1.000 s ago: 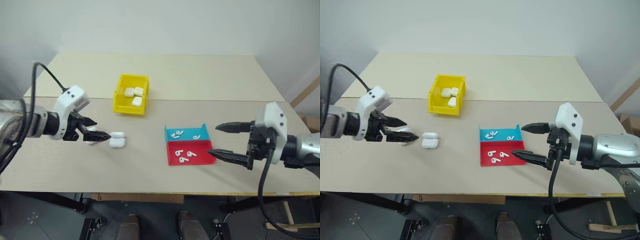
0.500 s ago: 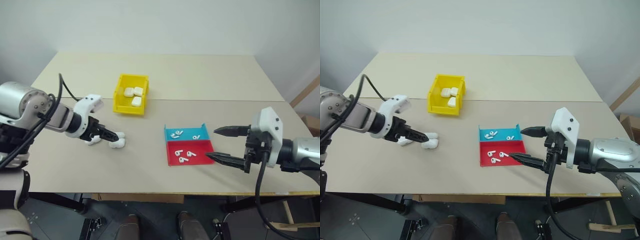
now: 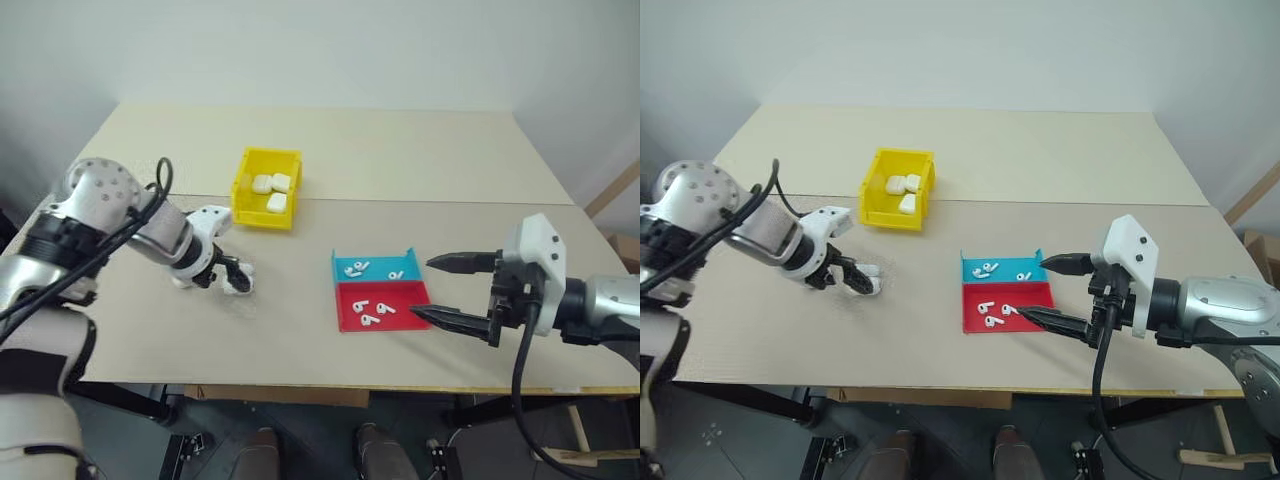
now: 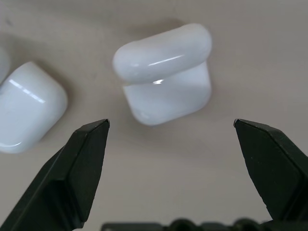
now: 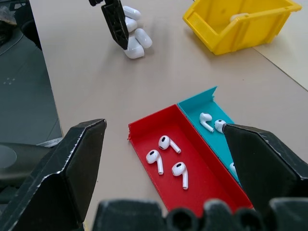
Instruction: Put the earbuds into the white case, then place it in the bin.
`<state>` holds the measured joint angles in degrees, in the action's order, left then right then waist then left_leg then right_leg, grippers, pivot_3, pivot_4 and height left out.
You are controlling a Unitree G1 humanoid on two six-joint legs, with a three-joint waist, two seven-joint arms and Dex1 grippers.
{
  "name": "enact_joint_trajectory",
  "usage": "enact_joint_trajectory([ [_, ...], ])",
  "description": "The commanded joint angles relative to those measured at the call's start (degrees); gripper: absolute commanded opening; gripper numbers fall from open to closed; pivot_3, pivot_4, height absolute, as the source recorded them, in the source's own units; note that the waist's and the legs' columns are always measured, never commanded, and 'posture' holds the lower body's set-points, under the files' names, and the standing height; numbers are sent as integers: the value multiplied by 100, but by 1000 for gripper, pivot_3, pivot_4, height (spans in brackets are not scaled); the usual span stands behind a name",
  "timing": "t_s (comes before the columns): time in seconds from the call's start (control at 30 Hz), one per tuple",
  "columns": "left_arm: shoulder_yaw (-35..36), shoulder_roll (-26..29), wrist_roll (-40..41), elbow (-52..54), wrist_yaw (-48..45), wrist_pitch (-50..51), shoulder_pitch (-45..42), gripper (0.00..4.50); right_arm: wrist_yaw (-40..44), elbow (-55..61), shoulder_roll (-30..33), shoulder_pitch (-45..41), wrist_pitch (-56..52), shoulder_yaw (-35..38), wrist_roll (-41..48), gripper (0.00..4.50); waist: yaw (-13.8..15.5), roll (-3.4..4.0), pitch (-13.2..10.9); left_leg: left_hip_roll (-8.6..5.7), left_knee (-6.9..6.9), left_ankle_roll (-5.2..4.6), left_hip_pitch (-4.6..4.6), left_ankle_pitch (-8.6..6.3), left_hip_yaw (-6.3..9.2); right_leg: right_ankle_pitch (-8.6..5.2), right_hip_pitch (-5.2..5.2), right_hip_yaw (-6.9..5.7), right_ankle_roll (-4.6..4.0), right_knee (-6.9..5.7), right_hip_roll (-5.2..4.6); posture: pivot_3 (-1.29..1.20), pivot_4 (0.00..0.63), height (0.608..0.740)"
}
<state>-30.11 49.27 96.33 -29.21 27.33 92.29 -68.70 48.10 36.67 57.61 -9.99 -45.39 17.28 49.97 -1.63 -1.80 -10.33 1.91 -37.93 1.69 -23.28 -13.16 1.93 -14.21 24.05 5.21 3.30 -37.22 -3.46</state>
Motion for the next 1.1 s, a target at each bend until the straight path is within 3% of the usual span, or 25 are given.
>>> enact_joint_trajectory([
  [0.03, 255, -225, 308, -375, 780, 21, -197, 4500, -64, 229, -26, 60, 71, 285, 126, 4491, 13, 0, 0, 0, 0, 0, 0, 0, 0, 0, 0, 0, 0, 1, 0, 0, 150, 740],
  [0.57, 1638, -1374, 163, -1569, 2686, 20, -74, 4500, -220, 517, -94, 356, 95, 508, 250, 4491, 78, -5, 5, -7, 0, 8, 1, 5, 0, 1, -1, 2, 0, 2, -3, 0, 150, 740],
  [0.9, 2226, -1594, -64, -1567, 3354, 21, 170, 4500, -280, 550, -122, 426, 80, 540, 295, 4491, 79, -7, 8, -8, 0, 21, 1, 12, 2, 2, -2, 1, 0, 1, -3, 0, 150, 740],
  [1.0, 2208, -1570, 73, -1403, 3393, 21, 276, 3899, -308, 553, -116, 432, 79, 544, 324, 4500, 80, -9, 14, -8, 0, 23, 2, 13, 2, 2, -3, 1, 0, 0, -4, 0, 150, 740],
  [1.1, 2282, -1579, 25, -1320, 3465, 21, 348, 2930, -337, 554, -110, 424, 74, 531, 357, 4500, 81, -9, 16, -8, 0, 24, 3, 14, 3, 2, -3, 0, 0, -1, -4, 0, 150, 740],
])
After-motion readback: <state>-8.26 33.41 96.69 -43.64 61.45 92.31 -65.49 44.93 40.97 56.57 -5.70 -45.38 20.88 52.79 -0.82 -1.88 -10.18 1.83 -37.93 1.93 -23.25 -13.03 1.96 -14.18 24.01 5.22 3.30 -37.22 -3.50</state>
